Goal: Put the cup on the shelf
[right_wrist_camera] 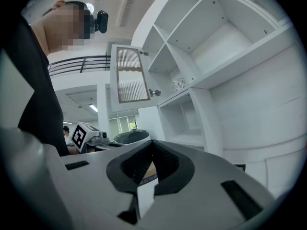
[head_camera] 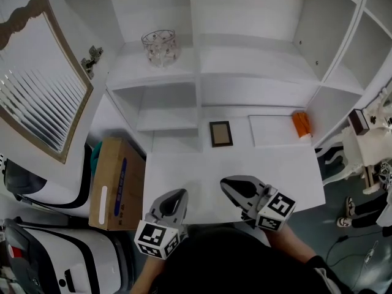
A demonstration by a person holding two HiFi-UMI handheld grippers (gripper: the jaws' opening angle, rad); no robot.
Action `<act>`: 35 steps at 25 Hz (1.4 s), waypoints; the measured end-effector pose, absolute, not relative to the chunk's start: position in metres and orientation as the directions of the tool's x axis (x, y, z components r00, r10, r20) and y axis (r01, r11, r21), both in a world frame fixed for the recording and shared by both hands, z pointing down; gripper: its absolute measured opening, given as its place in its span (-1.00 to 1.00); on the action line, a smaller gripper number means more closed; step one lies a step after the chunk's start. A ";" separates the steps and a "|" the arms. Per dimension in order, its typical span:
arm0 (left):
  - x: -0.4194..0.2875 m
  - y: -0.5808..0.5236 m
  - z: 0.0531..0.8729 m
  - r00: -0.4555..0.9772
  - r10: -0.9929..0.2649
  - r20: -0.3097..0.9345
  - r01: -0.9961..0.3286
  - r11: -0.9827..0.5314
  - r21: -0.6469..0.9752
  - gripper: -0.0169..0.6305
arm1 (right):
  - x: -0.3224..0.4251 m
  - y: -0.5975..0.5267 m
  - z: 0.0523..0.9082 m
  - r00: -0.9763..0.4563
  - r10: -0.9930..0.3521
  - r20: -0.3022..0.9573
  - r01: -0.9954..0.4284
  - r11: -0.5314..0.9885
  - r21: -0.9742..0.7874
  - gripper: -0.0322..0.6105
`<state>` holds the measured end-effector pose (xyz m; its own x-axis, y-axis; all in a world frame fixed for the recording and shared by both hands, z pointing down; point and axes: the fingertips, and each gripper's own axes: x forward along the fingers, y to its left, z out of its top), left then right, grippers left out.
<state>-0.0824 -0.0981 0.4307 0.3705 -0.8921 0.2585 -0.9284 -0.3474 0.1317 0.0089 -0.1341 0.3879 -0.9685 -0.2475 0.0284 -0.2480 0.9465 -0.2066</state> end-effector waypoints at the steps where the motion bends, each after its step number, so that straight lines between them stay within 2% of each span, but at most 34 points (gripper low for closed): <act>1: -0.084 -0.099 0.430 0.368 -0.893 0.257 -0.929 -0.346 0.130 -0.89 | 0.007 -0.134 0.389 -0.969 -0.244 0.030 -0.244 0.947 -0.210 -0.85; 6: -0.095 -0.109 0.414 0.363 -0.902 0.233 -0.932 -0.353 0.086 -0.89 | -0.003 -0.130 0.391 -0.975 -0.221 0.040 -0.224 0.950 -0.218 -0.85; 10: -0.103 -0.135 0.367 0.377 -0.914 0.147 -0.924 -0.382 -0.008 -0.89 | -0.003 -0.126 0.388 -0.975 -0.217 0.041 -0.221 0.955 -0.197 -0.85; 13: -0.101 -0.150 0.332 0.394 -0.916 0.076 -0.916 -0.398 -0.043 -0.89 | 0.006 -0.125 0.386 -0.970 -0.239 0.037 -0.241 0.953 -0.182 -0.85; 22: -0.106 -0.180 0.254 0.407 -0.913 -0.017 -0.894 -0.395 -0.214 -0.89 | 0.034 -0.129 0.386 -0.952 -0.306 0.016 -0.303 0.932 -0.197 -0.85; 27: -0.122 -0.205 0.213 0.389 -0.921 -0.034 -0.887 -0.364 -0.283 -0.89 | 0.036 -0.125 0.383 -0.954 -0.299 -0.009 -0.291 0.935 -0.204 -0.85; 35: -0.157 -0.263 0.185 0.323 -0.946 0.030 -0.922 -0.321 -0.217 -0.86 | 0.037 -0.118 0.388 -0.956 -0.293 -0.014 -0.280 0.927 -0.247 -0.85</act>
<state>-0.1572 -0.2627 0.1846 0.3228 -0.9460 0.0297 -0.9218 -0.3213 -0.2168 0.0369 -0.1181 0.3880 -0.9561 -0.2928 -0.0144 -0.2803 0.9275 -0.2473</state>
